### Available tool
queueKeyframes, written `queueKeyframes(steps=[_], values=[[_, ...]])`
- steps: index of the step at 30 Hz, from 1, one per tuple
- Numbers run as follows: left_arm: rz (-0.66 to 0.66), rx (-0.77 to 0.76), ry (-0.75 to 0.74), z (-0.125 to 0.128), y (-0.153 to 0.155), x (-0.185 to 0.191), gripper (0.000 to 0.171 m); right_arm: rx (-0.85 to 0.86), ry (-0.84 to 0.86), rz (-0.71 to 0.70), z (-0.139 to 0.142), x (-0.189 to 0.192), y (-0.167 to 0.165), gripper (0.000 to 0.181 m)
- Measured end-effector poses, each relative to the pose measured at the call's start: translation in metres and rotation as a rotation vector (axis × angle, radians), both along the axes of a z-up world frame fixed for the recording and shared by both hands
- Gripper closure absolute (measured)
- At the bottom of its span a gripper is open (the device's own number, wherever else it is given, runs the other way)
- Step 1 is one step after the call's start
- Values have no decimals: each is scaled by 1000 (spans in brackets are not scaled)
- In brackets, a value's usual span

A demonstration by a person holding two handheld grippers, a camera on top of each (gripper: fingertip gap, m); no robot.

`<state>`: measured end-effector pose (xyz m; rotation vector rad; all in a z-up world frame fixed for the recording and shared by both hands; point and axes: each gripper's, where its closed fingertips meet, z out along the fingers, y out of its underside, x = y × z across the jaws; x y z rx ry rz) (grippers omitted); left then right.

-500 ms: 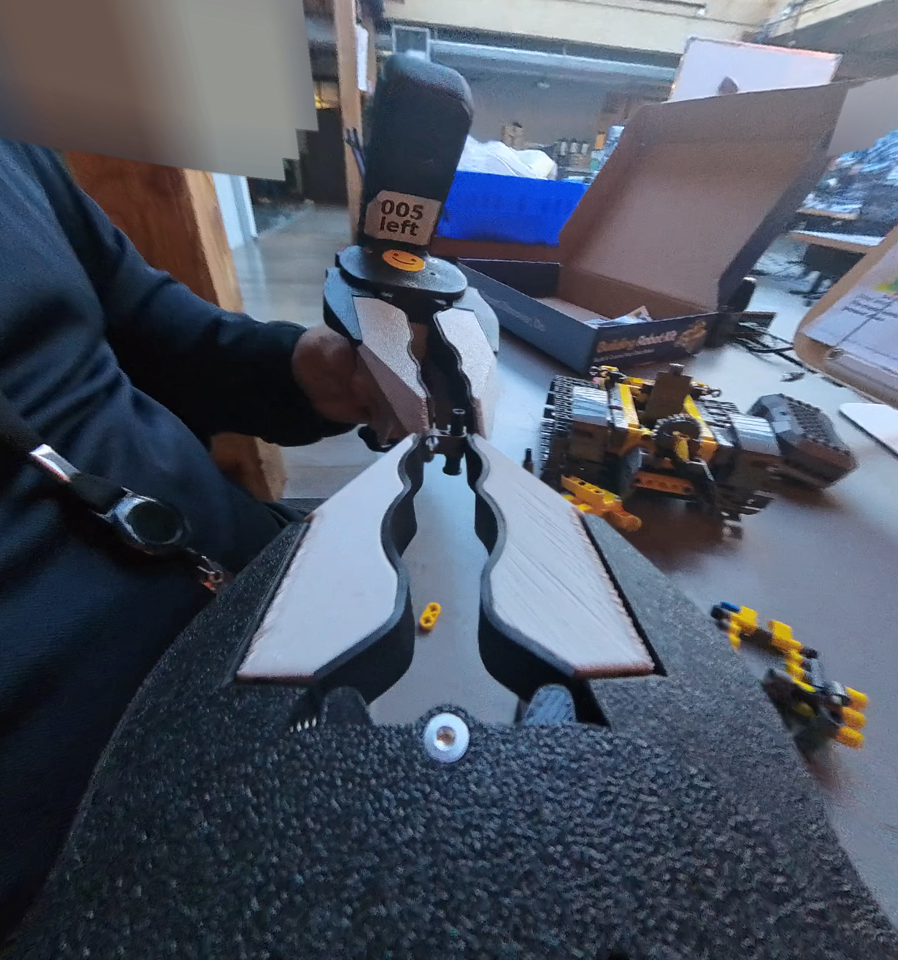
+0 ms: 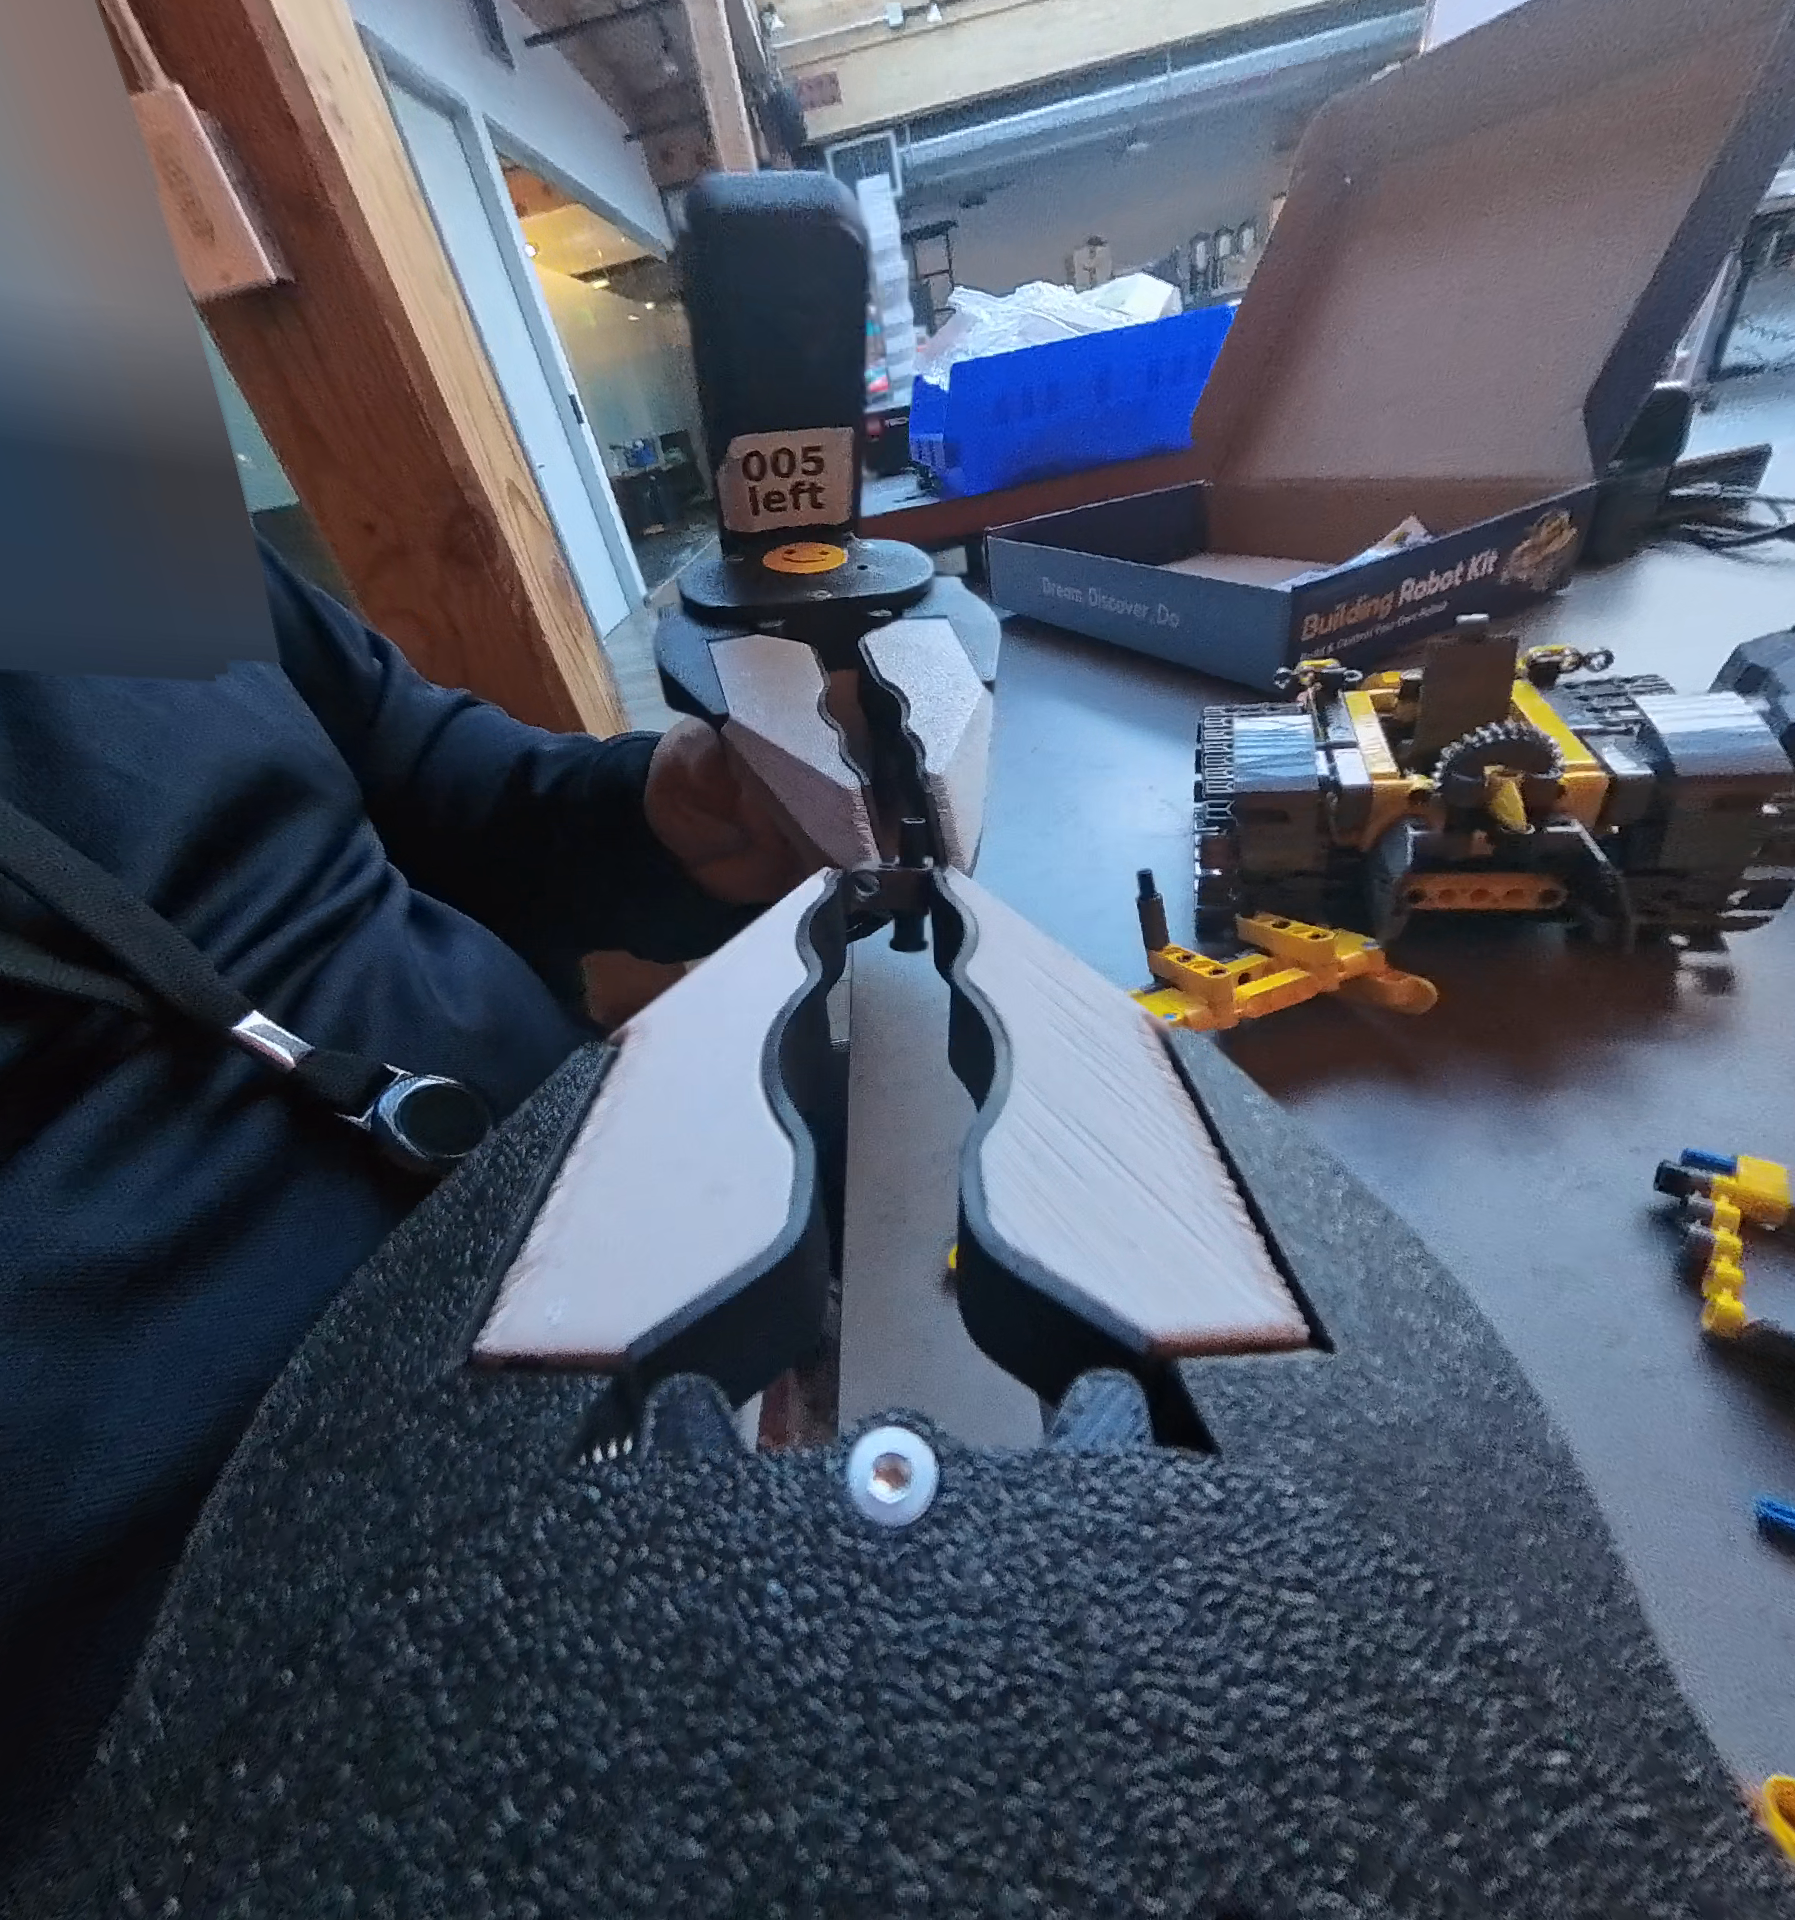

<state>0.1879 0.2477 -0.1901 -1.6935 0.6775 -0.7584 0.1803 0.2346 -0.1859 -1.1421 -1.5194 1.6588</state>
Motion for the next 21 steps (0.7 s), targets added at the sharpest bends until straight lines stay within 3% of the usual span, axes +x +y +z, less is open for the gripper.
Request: queueKeyframes(steps=[6,10,16,19,21], values=[[40,32,66,-5,3,-4,166,54,-35,-33,-7,-3,4,169],[43,16,31,-4,5,-4,160,29,-33,-25,-5,-2,4,169],[79,117,74,1,6,-5,157,-123,-80,11,-4,-3,6,169],[79,185,116,3,3,-3,164,-267,-115,59,-1,-3,5,169],[93,236,203,0,4,-3,158,-380,-132,88,3,-5,5,168]])
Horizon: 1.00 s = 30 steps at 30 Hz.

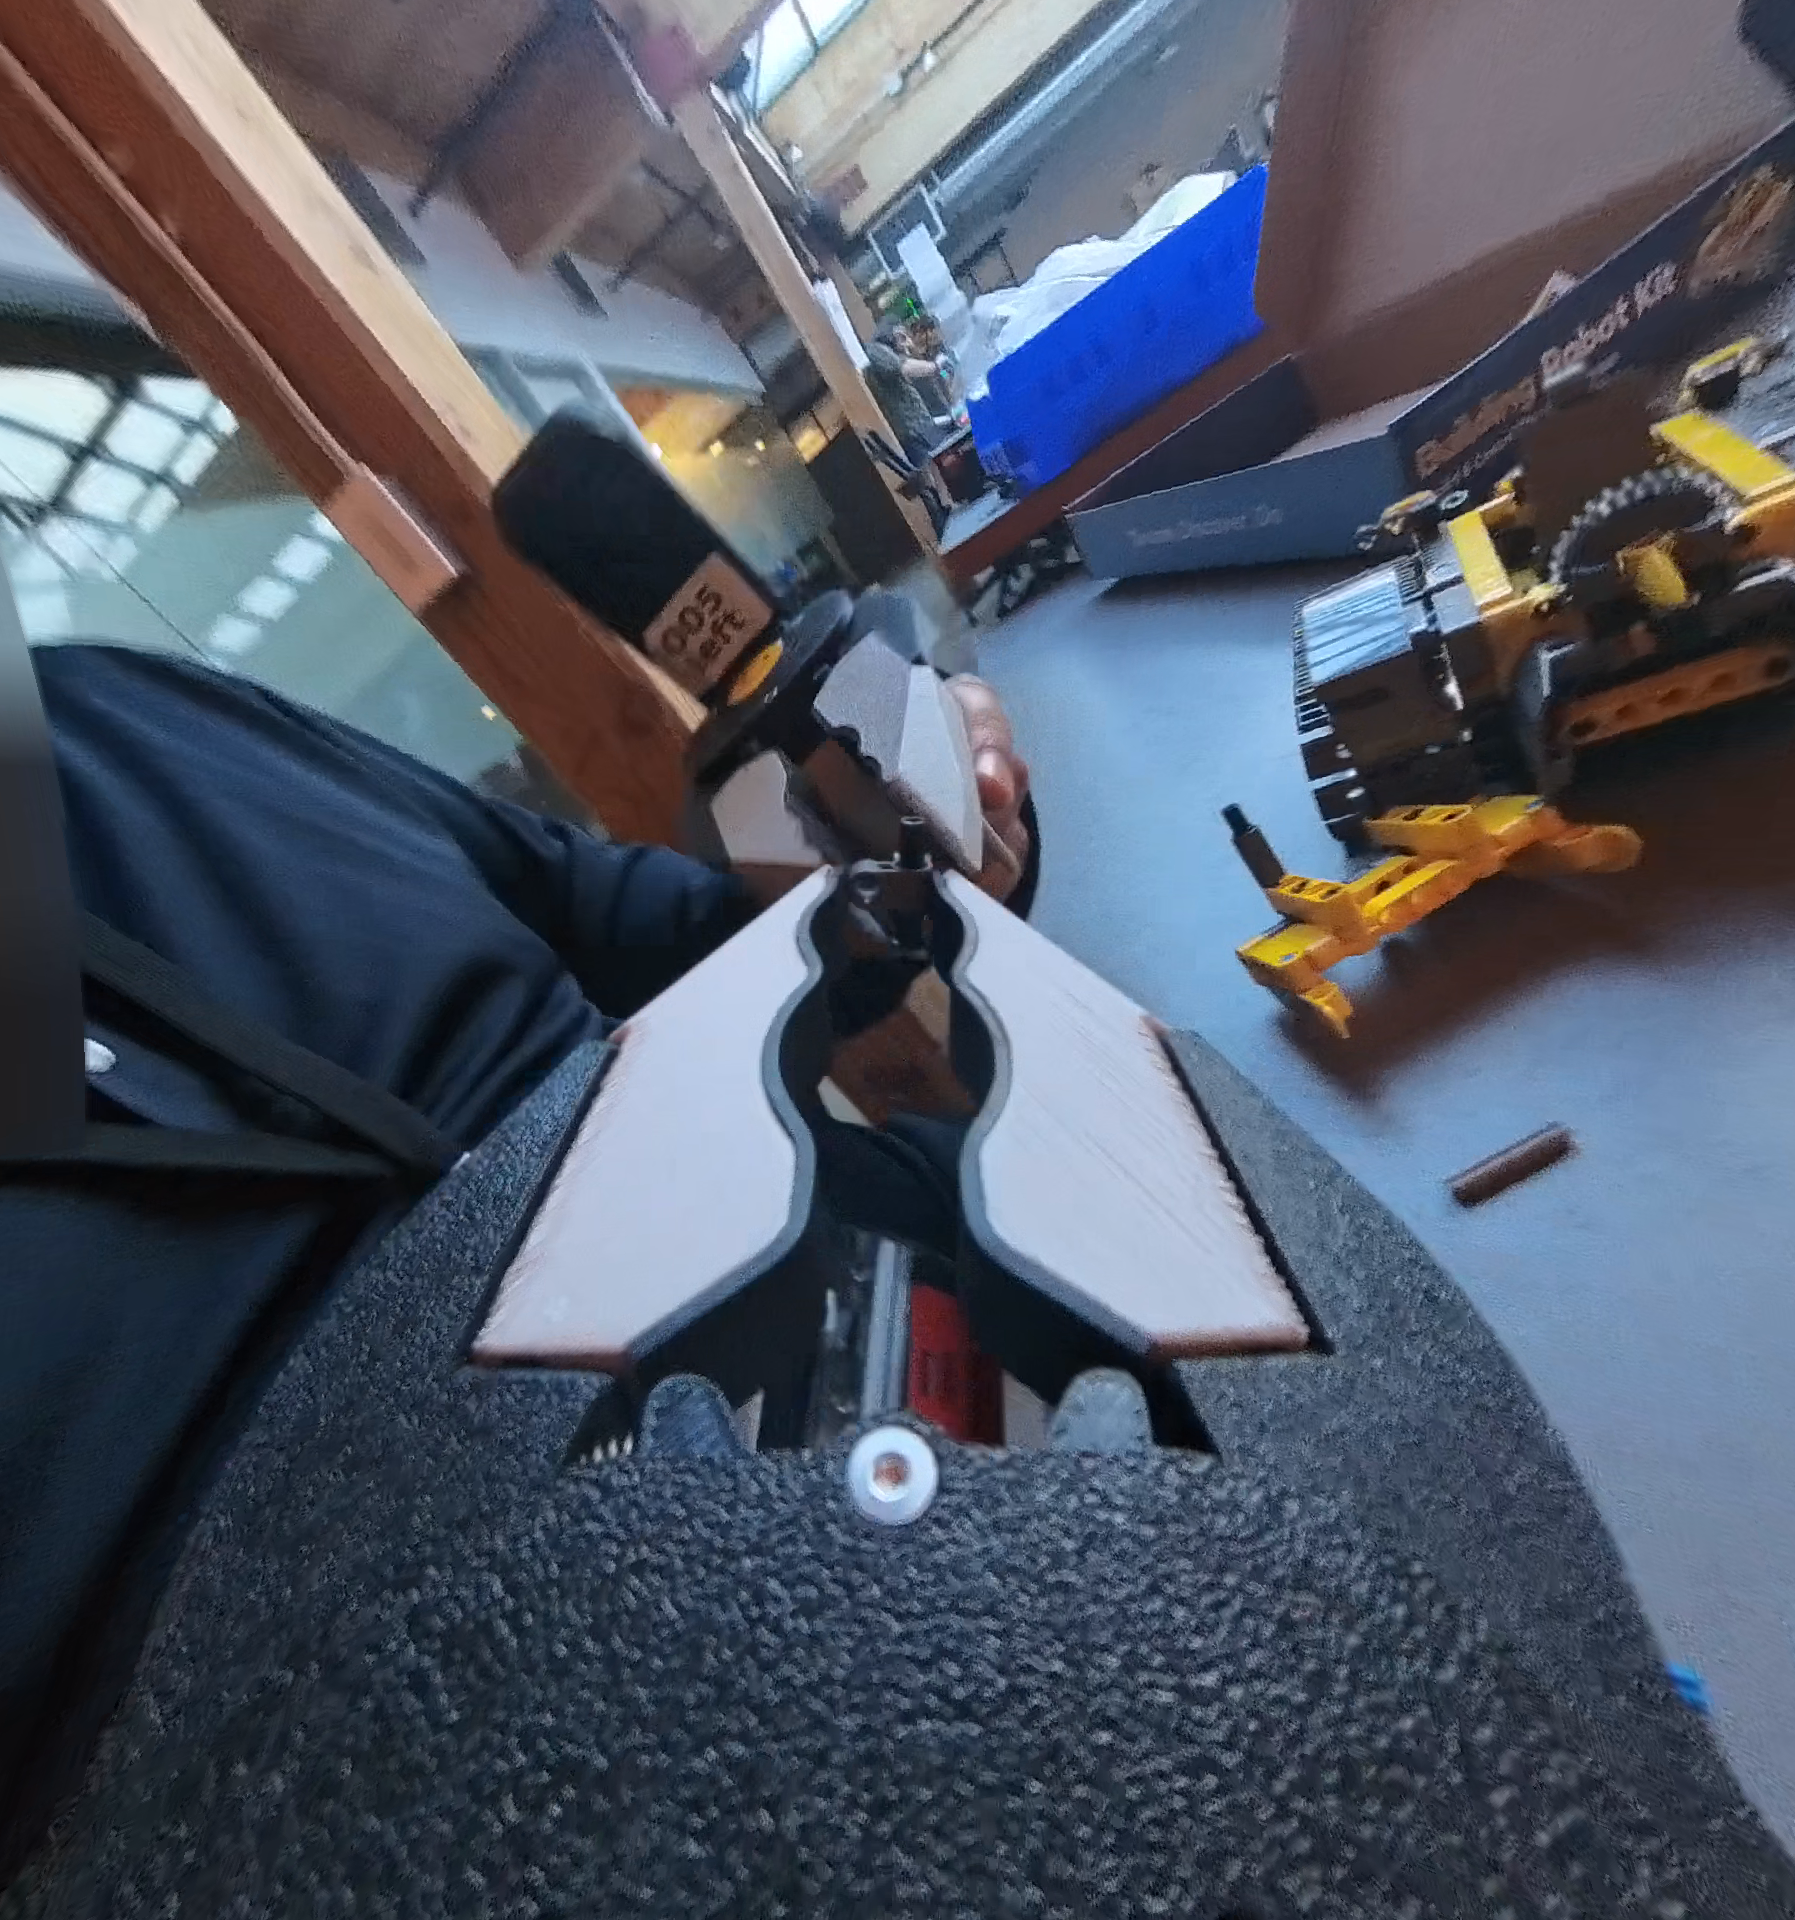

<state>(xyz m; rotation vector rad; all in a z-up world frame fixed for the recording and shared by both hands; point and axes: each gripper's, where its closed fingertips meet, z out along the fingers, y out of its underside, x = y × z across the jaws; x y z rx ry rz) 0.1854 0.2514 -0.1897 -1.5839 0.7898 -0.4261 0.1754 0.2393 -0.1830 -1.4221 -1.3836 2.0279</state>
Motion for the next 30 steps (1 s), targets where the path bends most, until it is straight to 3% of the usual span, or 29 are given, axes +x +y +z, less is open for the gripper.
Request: queueKeyframes(steps=[3,7,16,21,30], values=[[62,92,150,-2,2,-3,161,-126,-12,39,4,-1,-1,168],[129,201,303,0,2,-6,166,-167,-30,48,1,-2,-2,168],[181,301,453,-3,1,-7,167,-234,-49,51,-1,-6,-4,168],[159,294,479,-9,2,-6,166,-126,-81,38,-7,-4,-3,167],[165,270,403,-7,4,-4,166,-154,-59,58,-3,-1,-3,162]])
